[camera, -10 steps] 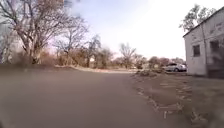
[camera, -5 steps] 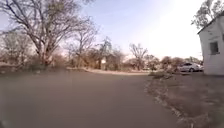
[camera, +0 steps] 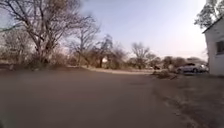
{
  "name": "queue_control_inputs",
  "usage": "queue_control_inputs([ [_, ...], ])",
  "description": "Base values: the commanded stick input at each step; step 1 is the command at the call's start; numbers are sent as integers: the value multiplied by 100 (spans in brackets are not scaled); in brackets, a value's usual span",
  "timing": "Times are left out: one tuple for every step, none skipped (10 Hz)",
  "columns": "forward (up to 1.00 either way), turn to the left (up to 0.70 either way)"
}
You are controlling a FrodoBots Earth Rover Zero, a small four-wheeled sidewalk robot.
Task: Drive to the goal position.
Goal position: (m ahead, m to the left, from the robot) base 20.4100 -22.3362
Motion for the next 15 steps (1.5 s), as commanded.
queue_control_inputs([
  [70, 0],
  [70, 0],
  [70, 0],
  [70, 0],
  [70, 0],
  [70, 0],
  [70, 0],
  [70, 0],
  [70, 0],
  [70, 0],
  [70, 0],
  [70, 0],
  [70, 0],
  [70, 0],
  [70, -1],
])
